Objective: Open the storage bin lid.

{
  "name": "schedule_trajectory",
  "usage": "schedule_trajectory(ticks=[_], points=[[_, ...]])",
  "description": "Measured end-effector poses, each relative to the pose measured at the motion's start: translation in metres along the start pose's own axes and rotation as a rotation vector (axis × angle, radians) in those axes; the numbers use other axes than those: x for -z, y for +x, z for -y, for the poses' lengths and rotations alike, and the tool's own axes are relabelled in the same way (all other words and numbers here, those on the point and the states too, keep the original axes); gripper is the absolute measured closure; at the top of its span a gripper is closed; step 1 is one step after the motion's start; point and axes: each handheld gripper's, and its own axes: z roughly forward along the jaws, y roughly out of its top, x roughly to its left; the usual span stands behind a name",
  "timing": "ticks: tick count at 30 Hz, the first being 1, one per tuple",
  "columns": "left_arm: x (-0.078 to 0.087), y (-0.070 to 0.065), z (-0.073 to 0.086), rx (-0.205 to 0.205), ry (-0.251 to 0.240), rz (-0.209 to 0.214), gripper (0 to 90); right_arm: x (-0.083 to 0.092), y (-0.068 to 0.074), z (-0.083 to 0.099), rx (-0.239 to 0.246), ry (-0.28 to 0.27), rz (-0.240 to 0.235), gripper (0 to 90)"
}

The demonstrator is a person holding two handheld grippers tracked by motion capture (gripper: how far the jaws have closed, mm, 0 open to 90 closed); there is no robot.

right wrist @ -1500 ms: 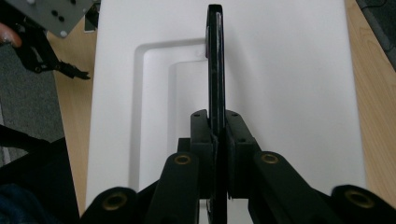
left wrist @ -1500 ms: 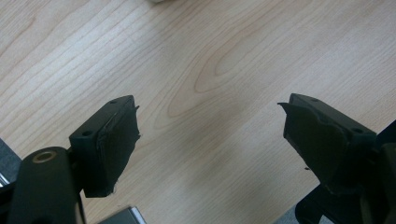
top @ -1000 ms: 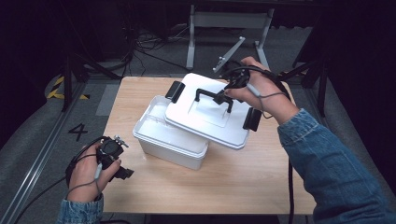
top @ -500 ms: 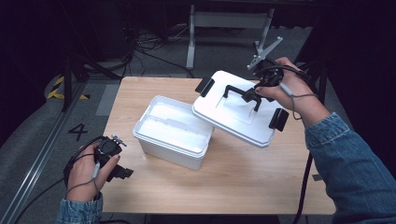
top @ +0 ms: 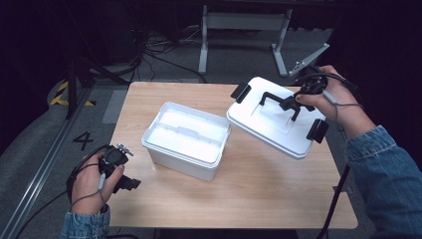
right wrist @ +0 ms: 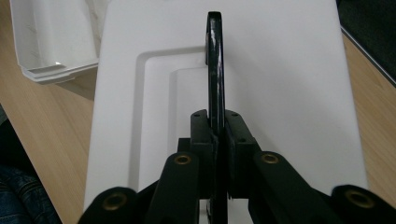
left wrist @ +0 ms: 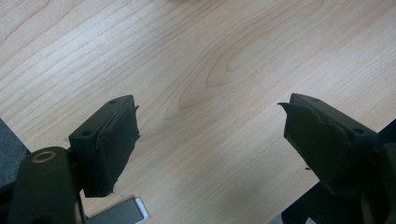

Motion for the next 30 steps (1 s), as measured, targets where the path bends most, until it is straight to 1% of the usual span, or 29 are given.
schedule_trajectory(ticks=[2,4,7,9,10,13,16,18,19,20,21,22,23,24,25,29,30], points=[[-0.002,0.0,0.001,0.014,0.004,0.015,18.4,0.001,-0.004,0.005,-0.009,-0.003,0.005,84.4],[-0.003,0.001,0.001,0.007,0.007,0.009,18.4,0.001,-0.008,0.01,-0.02,-0.004,0.011,84.4],[-0.004,0.002,0.001,0.006,0.005,0.007,18.4,0.002,-0.017,0.02,-0.042,-0.006,0.02,84.4],[-0.004,0.001,0.001,0.005,0.003,0.007,18.4,0.002,-0.019,0.023,-0.049,-0.005,0.02,84.4],[-0.004,0.001,0.001,0.006,-0.002,0.006,18.3,0.002,-0.021,0.025,-0.056,-0.006,0.027,84.4],[-0.004,0.001,0.001,0.004,-0.001,0.003,18.2,-0.002,-0.027,0.034,-0.07,-0.002,0.027,84.4],[-0.005,0.001,0.001,0.007,-0.002,0.003,18.2,-0.01,-0.033,0.042,-0.081,0.004,0.029,84.4],[-0.004,0.001,0.0,-0.005,-0.003,0.002,18.2,-0.016,-0.036,0.047,-0.089,0.009,0.031,84.4],[-0.004,0.001,0.0,-0.006,-0.002,-0.001,18.3,-0.019,-0.037,0.05,-0.09,0.013,0.037,84.4],[-0.005,0.001,0.0,-0.008,0.0,0.006,18.4,-0.021,-0.038,0.052,-0.092,0.018,0.045,84.4],[-0.005,0.001,0.0,-0.01,0.002,0.006,18.4,-0.026,-0.039,0.056,-0.094,0.029,0.062,84.4],[-0.006,0.001,0.0,-0.006,0.007,0.01,18.4,-0.029,-0.039,0.059,-0.097,0.036,0.069,84.4],[-0.006,0.001,0.0,-0.01,0.009,0.007,18.4,-0.033,-0.041,0.061,-0.1,0.04,0.074,84.4],[-0.007,0.001,0.0,-0.004,0.009,0.009,18.4,-0.036,-0.042,0.064,-0.099,0.041,0.074,84.4],[-0.007,0.002,0.0,-0.015,0.006,0.003,18.4,-0.041,-0.044,0.068,-0.11,0.042,0.072,84.4],[-0.007,0.002,-0.001,-0.019,0.013,0.008,18.4,-0.056,-0.051,0.079,-0.138,0.046,0.058,84.4],[-0.007,0.003,-0.001,-0.024,0.014,0.003,18.4,-0.06,-0.053,0.082,-0.147,0.05,0.057,84.4]])
